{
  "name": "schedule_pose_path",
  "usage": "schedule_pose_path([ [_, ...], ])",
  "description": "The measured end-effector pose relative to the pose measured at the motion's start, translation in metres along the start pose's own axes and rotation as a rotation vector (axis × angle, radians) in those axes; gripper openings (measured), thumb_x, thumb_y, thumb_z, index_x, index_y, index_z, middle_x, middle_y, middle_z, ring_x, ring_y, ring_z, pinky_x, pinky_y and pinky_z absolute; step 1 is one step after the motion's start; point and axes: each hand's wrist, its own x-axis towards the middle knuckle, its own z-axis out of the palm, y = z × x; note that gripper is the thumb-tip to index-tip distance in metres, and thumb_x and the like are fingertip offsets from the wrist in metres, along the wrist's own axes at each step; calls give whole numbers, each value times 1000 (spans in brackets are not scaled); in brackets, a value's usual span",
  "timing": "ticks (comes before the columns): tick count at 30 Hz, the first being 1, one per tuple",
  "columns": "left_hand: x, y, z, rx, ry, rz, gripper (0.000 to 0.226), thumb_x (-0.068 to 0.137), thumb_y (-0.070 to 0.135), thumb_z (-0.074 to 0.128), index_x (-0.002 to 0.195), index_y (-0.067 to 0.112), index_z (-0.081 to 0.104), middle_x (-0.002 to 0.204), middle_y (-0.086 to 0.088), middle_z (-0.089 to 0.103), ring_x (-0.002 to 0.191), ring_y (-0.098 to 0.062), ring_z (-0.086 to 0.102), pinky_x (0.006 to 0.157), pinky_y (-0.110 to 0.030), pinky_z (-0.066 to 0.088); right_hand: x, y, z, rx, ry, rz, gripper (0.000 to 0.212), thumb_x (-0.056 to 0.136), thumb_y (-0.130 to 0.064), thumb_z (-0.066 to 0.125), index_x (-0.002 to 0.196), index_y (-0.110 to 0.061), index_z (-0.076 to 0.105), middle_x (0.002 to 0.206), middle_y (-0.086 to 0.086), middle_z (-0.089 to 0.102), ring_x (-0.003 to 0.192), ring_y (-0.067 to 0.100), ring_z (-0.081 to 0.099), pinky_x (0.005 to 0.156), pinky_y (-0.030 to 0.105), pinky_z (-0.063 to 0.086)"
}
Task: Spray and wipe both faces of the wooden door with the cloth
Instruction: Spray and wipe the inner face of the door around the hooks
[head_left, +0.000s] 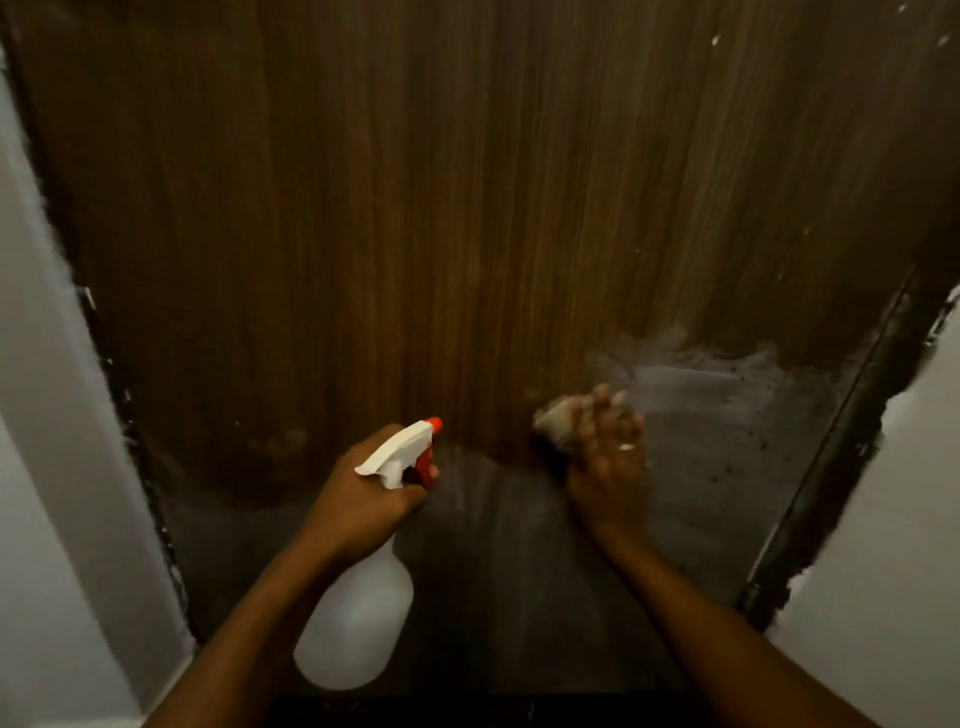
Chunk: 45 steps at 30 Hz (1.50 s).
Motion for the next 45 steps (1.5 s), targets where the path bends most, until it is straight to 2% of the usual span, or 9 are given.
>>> schedule_pose_path([
  [3,3,6,11,20,-26,28,56,80,-1,66,123,25,43,111,9,48,100,-5,47,84,-16,37,59,-6,-15,69,178,320,80,89,-14,48,158,-22,8,160,12,23,146,33,17,114,59,28],
  [12,15,12,49,-6,-99,55,54,79,-3,66,121,26,50,104,3,60,98,-9,56,88,-27,50,27,-13,8,10,13,-45,74,89,-18,54,155,-24,21,159,9,23,152,23,4,119,51,21],
  [20,9,25,74,-70,-82,61,53,82,-6,61,84,41,39,82,22,44,73,7,46,60,-3,38,106,27,-30,84,282,460,69,94,-21,44,154,-13,12,162,13,20,149,34,16,123,31,-2],
  [27,14,38,111,-54,-76,75,55,80,-10,61,83,41,41,79,19,50,70,11,56,63,-8,42,58,42,-20,8,28,-234,66,91,-13,59,150,-21,30,158,10,26,149,31,18,121,48,18],
  [31,10,47,142,-48,-80,56,54,80,-13,59,79,38,38,64,22,58,67,19,55,58,1,41,23,109,-32,-6,34,-4,70,93,-16,47,155,-26,17,162,4,17,152,21,5,115,58,29],
  [35,8,48,166,-54,-57,38,49,80,-8,63,97,33,42,89,22,44,79,6,47,70,-1,38,75,115,-43,87,222,320,76,90,-19,47,156,-24,9,163,8,17,151,30,12,121,51,16],
  [38,16,53,178,-59,-15,9,58,79,-8,64,115,29,38,99,16,49,89,-1,48,84,-14,39,104,93,-41,76,236,214,72,87,-16,55,153,-16,26,161,10,24,148,35,22,120,52,20],
  [42,20,62,192,-20,-23,64,52,78,-12,62,93,36,48,67,21,61,72,12,57,58,-2,39,60,114,-37,67,85,-231,47,102,-25,42,149,-21,38,157,8,29,147,33,25,117,53,27],
  [45,22,59,204,-10,-42,102,58,79,-13,61,87,41,43,76,19,52,72,13,56,59,1,39,22,167,-44,39,74,-56,64,99,-19,46,156,-25,17,163,2,15,149,30,20,107,60,38],
])
